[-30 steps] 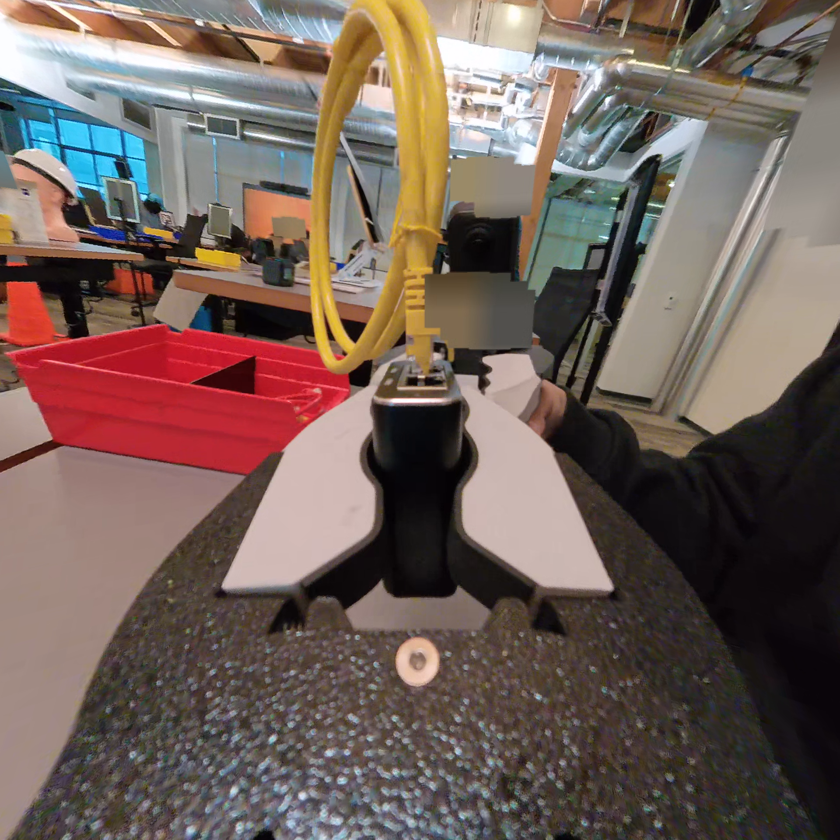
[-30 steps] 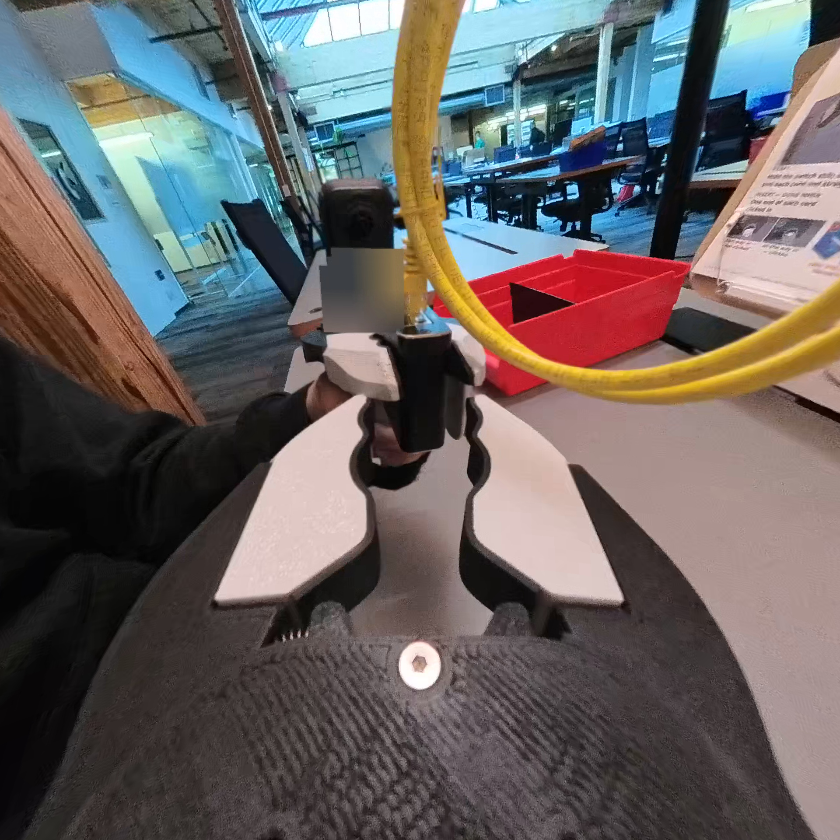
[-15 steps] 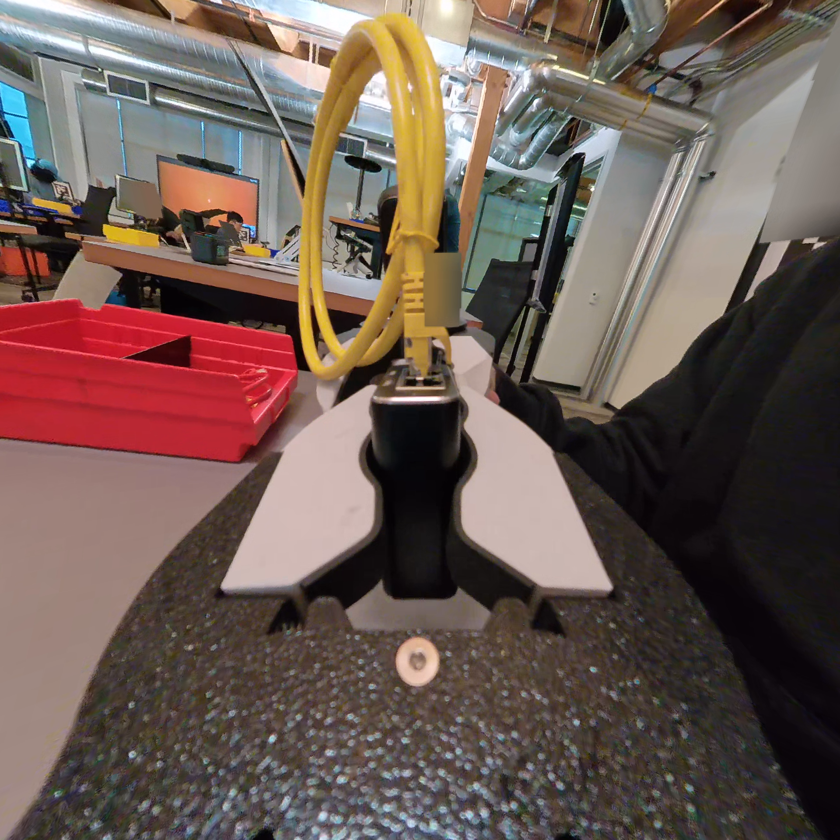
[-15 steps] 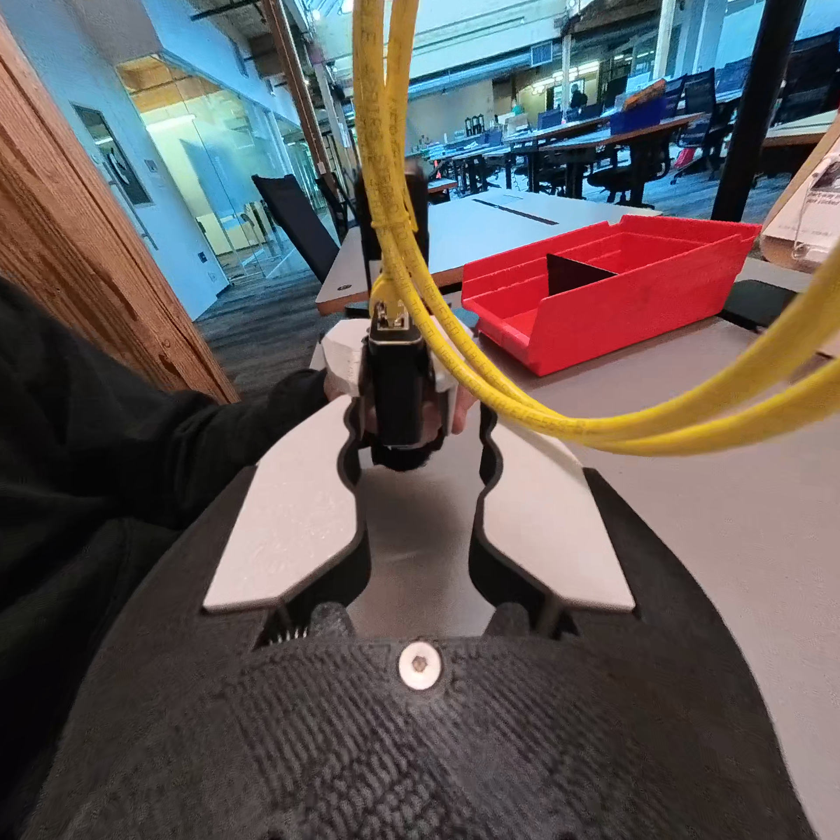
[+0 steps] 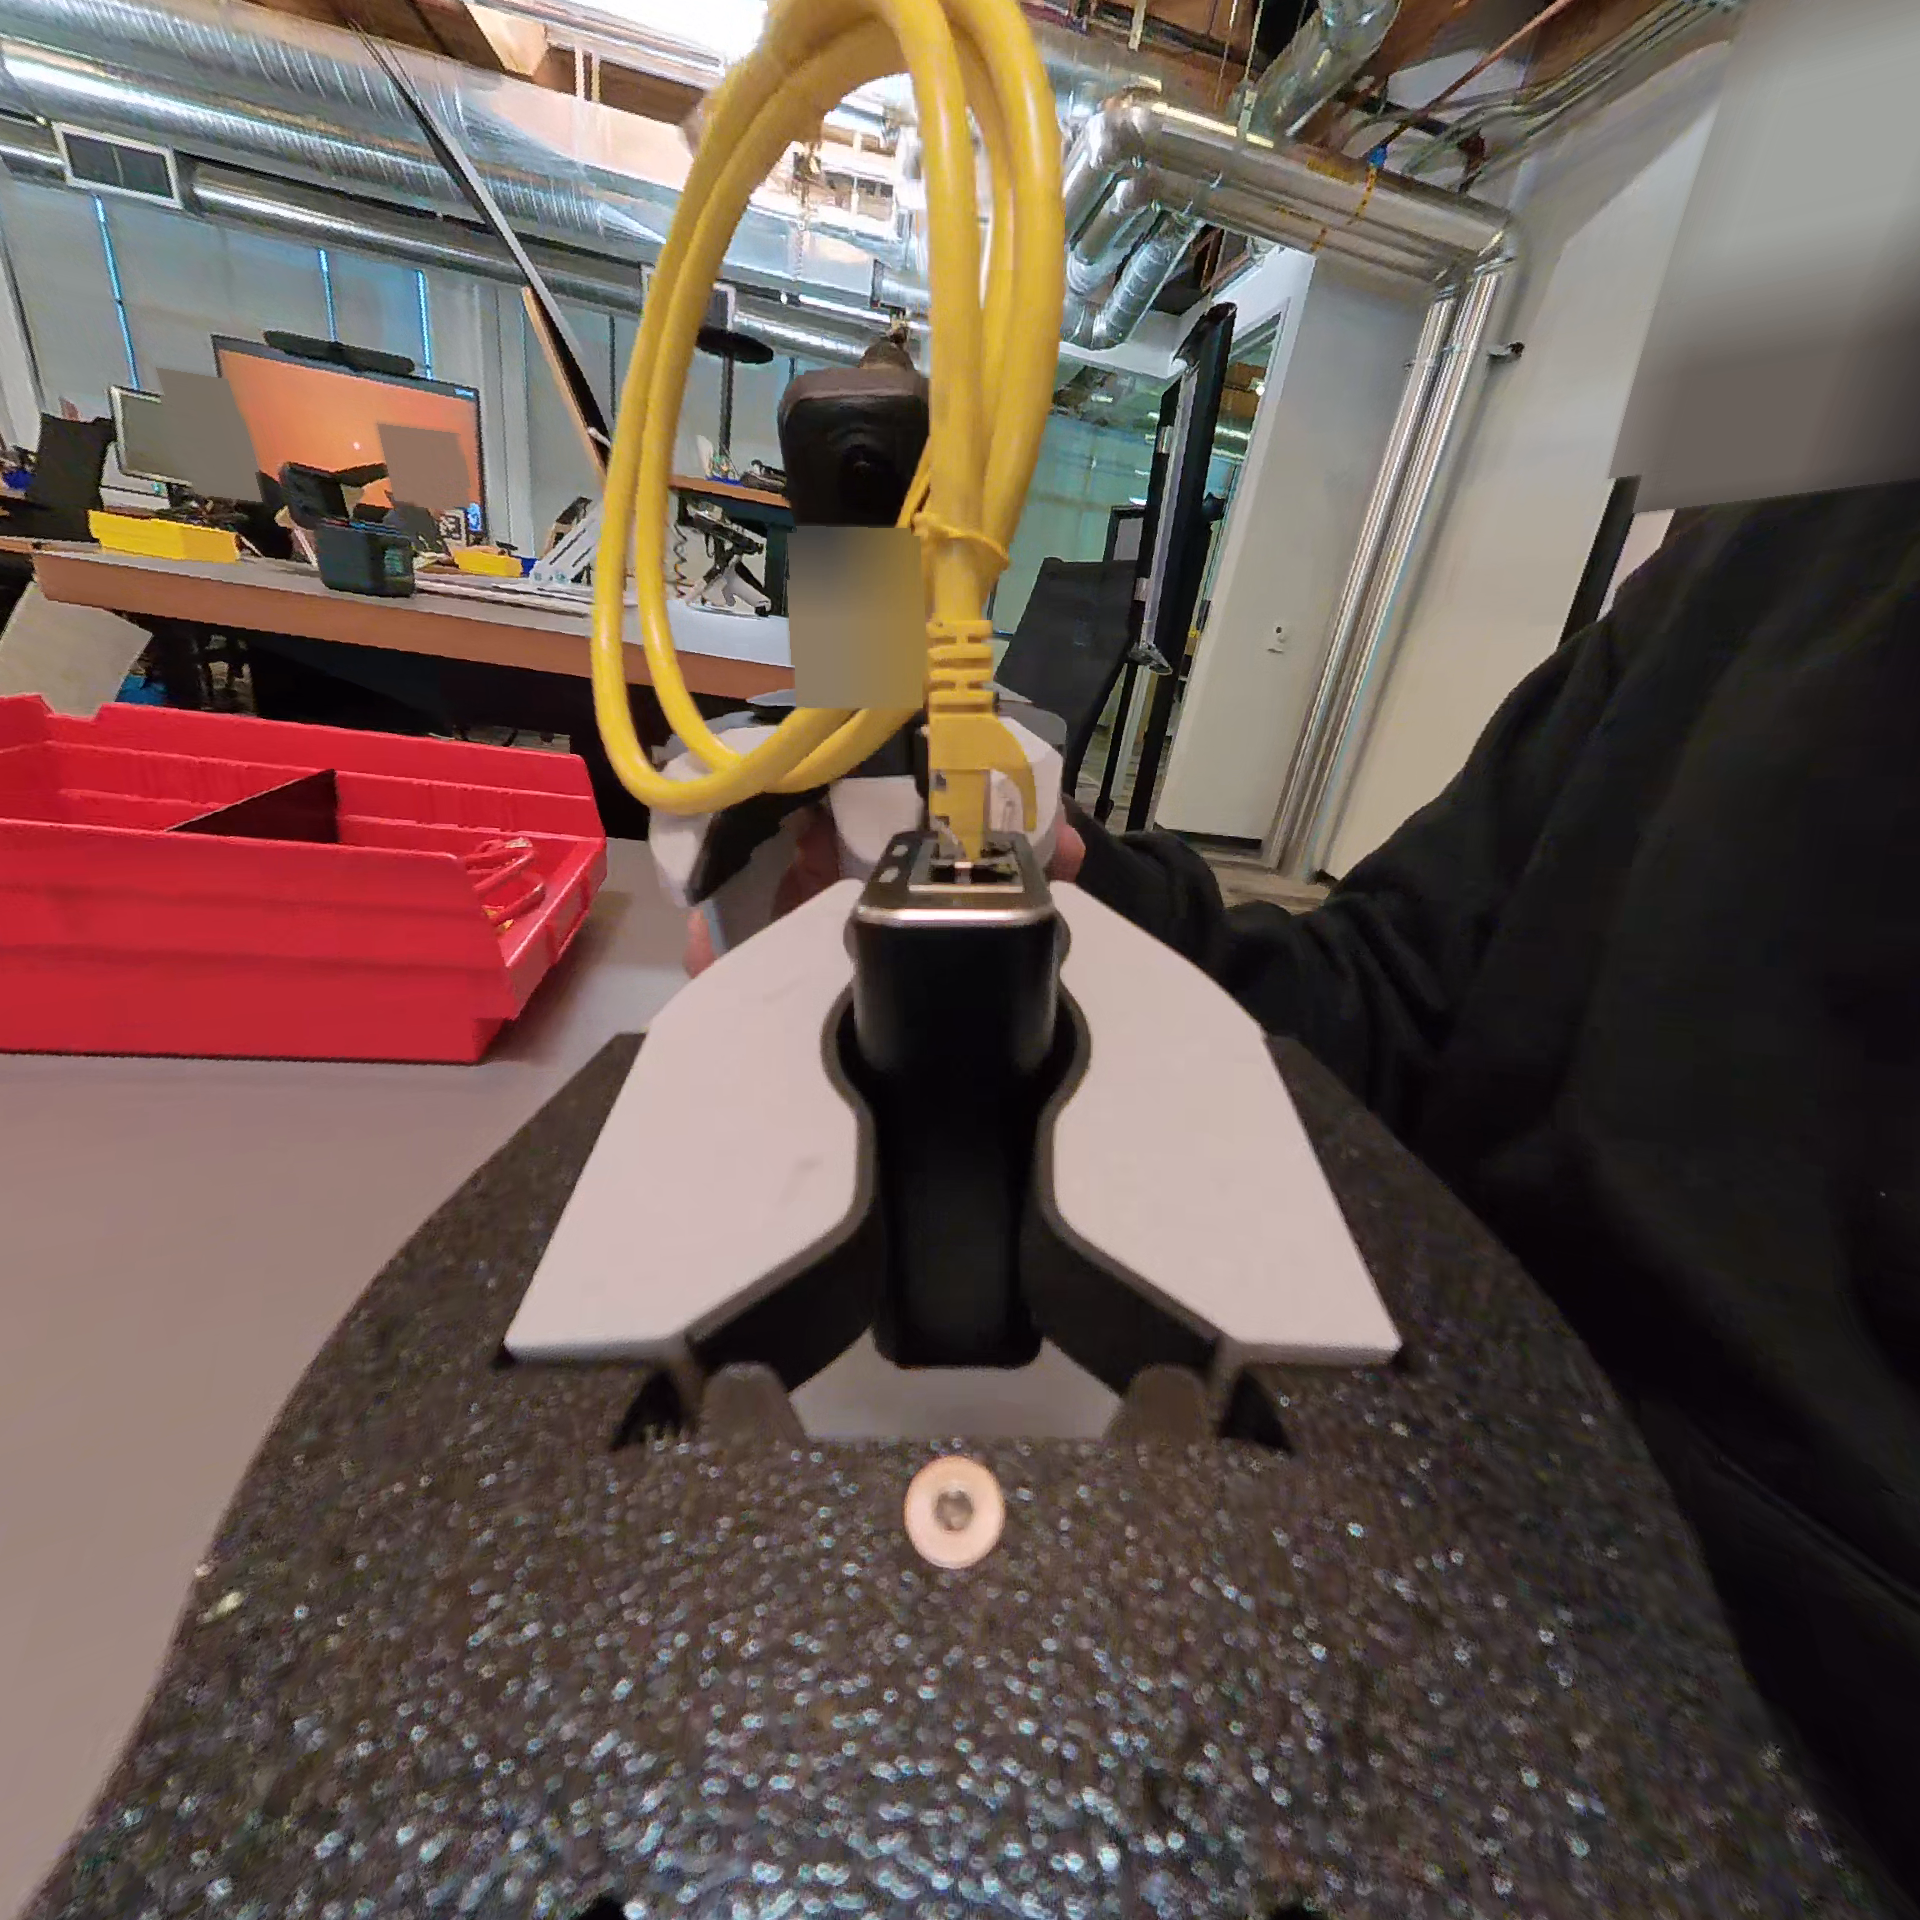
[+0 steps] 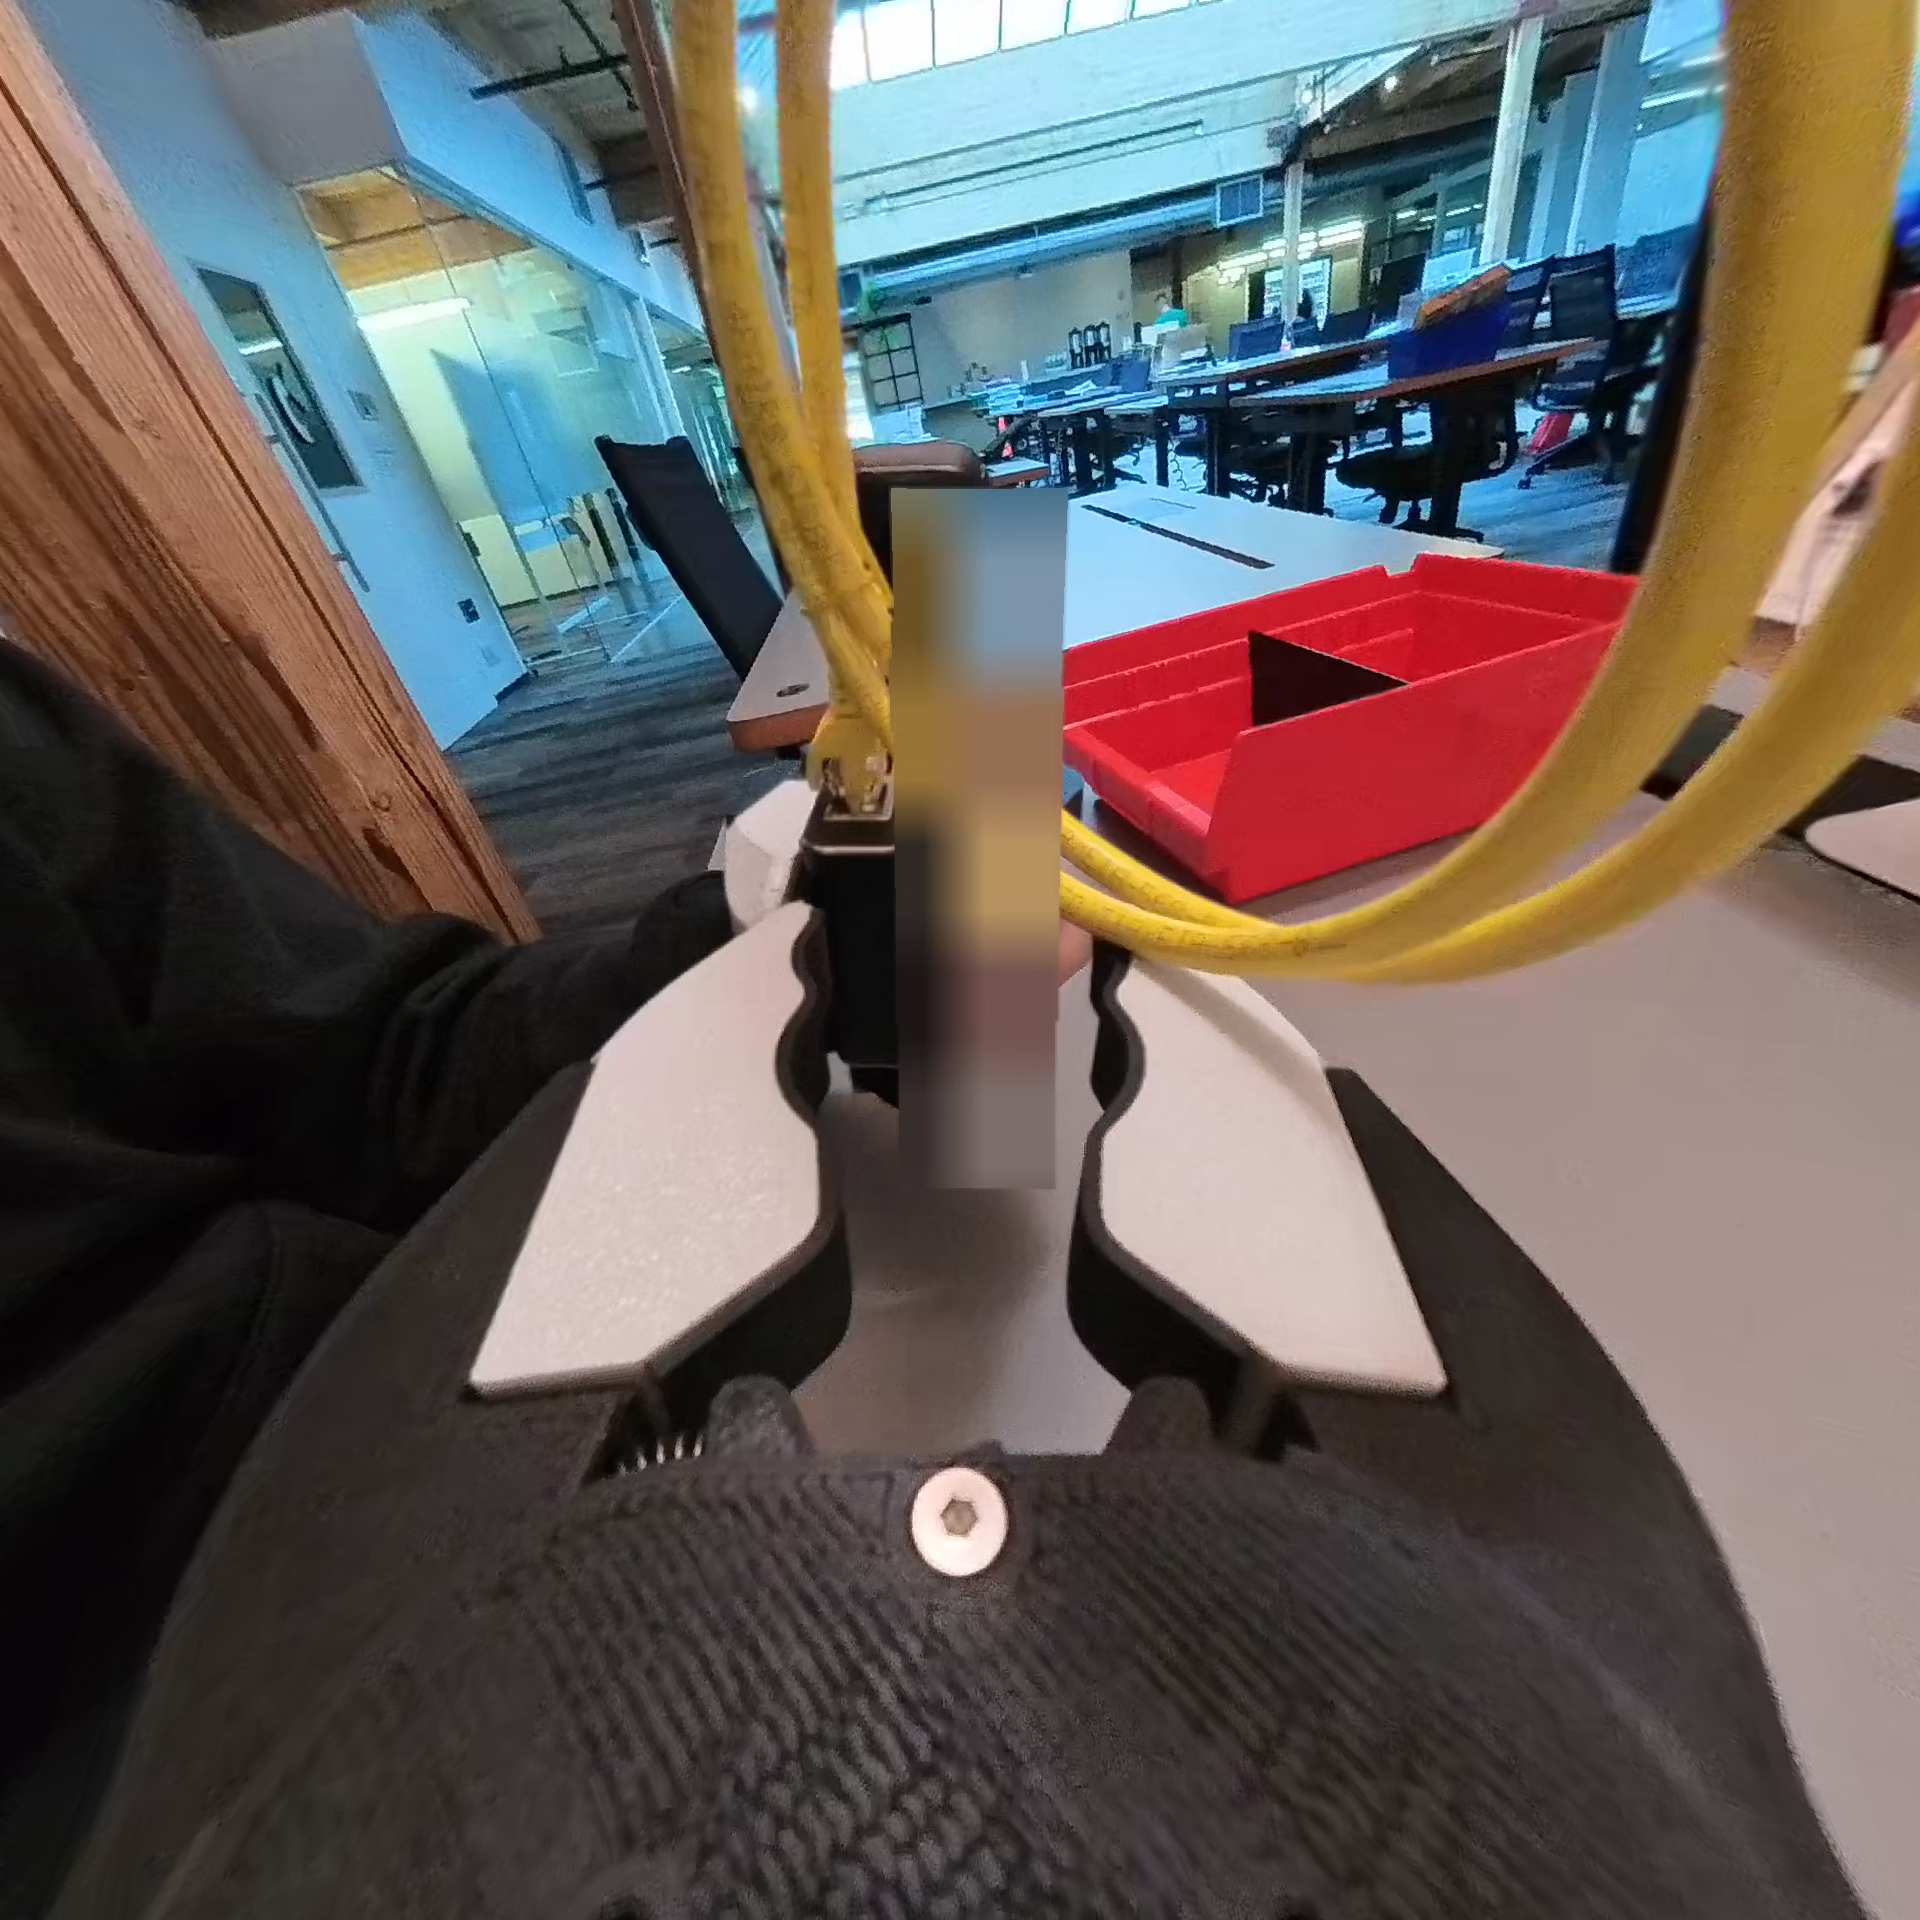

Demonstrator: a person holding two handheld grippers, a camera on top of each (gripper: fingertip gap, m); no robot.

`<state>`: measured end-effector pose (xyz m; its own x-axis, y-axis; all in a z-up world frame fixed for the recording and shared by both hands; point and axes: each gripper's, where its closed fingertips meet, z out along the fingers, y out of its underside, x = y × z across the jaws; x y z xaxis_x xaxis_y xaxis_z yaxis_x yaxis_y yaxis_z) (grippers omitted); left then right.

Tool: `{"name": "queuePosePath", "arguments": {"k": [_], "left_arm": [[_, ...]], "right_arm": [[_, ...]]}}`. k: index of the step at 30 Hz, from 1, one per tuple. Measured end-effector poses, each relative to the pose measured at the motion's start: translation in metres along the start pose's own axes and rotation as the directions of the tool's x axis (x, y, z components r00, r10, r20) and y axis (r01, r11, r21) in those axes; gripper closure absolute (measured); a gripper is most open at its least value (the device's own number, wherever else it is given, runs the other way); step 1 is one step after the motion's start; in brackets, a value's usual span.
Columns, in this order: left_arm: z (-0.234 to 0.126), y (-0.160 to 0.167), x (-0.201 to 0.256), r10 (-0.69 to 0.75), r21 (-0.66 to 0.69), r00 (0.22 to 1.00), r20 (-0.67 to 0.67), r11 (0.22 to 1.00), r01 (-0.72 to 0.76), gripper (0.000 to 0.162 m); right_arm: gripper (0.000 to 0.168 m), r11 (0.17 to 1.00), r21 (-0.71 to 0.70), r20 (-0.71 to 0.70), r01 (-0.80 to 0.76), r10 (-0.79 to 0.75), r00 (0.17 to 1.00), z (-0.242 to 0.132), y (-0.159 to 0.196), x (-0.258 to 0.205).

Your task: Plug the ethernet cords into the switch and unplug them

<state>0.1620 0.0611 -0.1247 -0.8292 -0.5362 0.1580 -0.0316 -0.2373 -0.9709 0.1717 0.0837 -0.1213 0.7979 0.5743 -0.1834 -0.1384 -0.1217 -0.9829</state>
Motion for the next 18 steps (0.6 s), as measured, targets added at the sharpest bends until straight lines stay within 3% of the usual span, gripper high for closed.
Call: {"name": "queuePosePath", "arguments": {"k": [7, 13, 16, 18], "left_arm": [[0.01, 0.014, -0.007, 0.002, -0.088, 0.999, 0.054, 0.996, 0.003, 0.135], [0.015, 0.017, -0.016, -0.047, -0.1, 0.994, 0.101, 0.993, 0.057, 0.135], [0.015, 0.022, -0.018, -0.017, -0.147, 0.992, 0.127, 0.989, 0.036, 0.135], [0.016, 0.026, -0.02, 0.003, -0.187, 0.988, 0.156, 0.982, 0.026, 0.135]], "right_arm": [[0.125, 0.997, -0.017, 0.013, 0.072, -0.071, 0.997, 0.016, 0.002, -0.009], [0.153, 0.988, 0.058, -0.006, 0.14, -0.14, 0.99, 0.007, -0.013, -0.01], [0.135, 0.995, 0.031, 0.015, 0.097, -0.097, 0.995, 0.009, -0.006, -0.01], [0.133, 0.997, 0.019, -0.009, 0.079, -0.079, 0.997, 0.011, -0.005, -0.005]]}}
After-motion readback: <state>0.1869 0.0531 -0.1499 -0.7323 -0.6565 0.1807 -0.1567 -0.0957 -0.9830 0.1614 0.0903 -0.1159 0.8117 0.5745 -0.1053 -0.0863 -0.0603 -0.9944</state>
